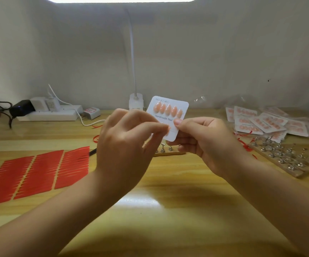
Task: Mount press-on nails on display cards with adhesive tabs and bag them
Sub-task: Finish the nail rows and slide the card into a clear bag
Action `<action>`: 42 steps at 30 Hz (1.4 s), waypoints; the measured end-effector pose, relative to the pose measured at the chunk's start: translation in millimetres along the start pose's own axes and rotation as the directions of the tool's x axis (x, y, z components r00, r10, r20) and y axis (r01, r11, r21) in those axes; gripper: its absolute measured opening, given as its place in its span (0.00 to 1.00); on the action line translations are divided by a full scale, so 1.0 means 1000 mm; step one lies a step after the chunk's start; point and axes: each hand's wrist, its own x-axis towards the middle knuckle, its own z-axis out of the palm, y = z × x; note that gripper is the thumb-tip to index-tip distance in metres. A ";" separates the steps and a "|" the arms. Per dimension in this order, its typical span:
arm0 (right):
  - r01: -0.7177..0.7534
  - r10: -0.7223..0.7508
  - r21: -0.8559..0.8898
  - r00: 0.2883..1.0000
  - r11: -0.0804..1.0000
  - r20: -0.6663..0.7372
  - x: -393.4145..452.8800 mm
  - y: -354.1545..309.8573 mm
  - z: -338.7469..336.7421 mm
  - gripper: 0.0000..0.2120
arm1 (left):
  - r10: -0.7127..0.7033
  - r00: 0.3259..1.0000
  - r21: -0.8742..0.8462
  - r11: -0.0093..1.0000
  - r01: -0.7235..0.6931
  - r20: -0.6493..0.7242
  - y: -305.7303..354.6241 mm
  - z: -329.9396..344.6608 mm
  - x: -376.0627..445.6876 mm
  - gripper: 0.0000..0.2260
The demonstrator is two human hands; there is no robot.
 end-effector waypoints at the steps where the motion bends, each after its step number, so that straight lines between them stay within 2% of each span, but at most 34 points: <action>1: 0.005 -0.005 -0.001 1.000 1.000 0.008 -0.002 -0.001 0.001 0.09 | 0.023 1.000 0.019 1.000 -0.023 -0.008 0.001 -0.001 0.000 0.03; 9: 0.037 -0.037 0.005 0.998 0.999 0.050 -0.007 -0.003 0.008 0.12 | 0.066 0.998 0.049 0.997 -0.067 0.022 0.000 -0.001 -0.001 0.06; 15: 0.027 -0.027 0.005 0.999 1.000 0.020 -0.006 -0.002 0.007 0.11 | 0.065 0.995 0.066 0.995 -0.070 0.072 -0.002 0.002 -0.003 0.02; 22: 0.004 -0.004 0.008 1.000 1.000 -0.011 -0.005 -0.003 0.005 0.10 | -0.092 0.990 -0.070 0.993 0.100 0.109 -0.007 0.005 -0.002 0.07; 31: 0.008 -0.007 -0.025 0.999 1.000 0.043 -0.006 -0.002 0.005 0.11 | 0.048 0.991 -0.020 0.999 -0.045 0.127 -0.008 0.004 -0.003 0.04; 39: 0.010 -0.010 -0.004 0.998 1.000 0.067 -0.007 -0.002 0.007 0.09 | -0.011 0.993 -0.040 0.999 0.016 0.117 -0.008 0.005 -0.004 0.06; 42: 0.013 -0.013 -0.013 0.998 1.000 0.055 -0.006 -0.002 0.007 0.09 | -0.076 0.990 -0.097 0.991 0.087 0.118 -0.007 0.006 -0.004 0.07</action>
